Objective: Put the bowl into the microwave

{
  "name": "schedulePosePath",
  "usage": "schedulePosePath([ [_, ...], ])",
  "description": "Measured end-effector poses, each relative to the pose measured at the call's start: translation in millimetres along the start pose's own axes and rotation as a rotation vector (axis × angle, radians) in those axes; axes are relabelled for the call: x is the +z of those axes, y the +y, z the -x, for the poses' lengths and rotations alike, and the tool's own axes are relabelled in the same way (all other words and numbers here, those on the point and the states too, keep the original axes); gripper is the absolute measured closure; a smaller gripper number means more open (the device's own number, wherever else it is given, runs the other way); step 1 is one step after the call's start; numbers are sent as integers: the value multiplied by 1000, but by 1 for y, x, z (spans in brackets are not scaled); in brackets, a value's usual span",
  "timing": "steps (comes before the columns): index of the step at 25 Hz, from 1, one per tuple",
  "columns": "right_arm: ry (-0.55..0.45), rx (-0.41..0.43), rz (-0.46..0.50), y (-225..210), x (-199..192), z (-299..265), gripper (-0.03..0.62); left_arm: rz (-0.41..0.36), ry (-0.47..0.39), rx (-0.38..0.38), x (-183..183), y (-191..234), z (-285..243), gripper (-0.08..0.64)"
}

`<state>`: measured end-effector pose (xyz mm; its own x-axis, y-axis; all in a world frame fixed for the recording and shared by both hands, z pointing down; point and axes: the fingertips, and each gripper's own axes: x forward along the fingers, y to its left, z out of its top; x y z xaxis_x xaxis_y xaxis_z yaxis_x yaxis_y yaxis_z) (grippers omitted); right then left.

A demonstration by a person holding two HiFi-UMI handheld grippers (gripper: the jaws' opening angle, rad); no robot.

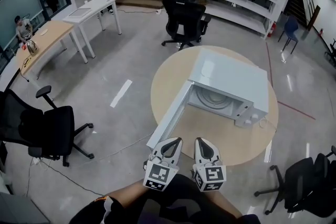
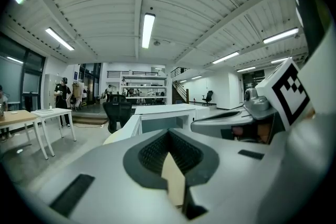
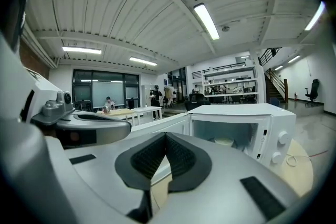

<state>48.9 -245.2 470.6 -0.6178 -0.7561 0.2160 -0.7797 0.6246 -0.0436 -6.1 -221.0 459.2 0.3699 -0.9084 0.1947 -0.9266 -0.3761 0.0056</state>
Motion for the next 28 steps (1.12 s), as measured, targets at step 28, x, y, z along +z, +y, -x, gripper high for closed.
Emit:
schedulePosePath([
  [28, 123, -115, 2, 171, -26, 23, 575, 127, 14, -78, -49, 76, 158, 512],
])
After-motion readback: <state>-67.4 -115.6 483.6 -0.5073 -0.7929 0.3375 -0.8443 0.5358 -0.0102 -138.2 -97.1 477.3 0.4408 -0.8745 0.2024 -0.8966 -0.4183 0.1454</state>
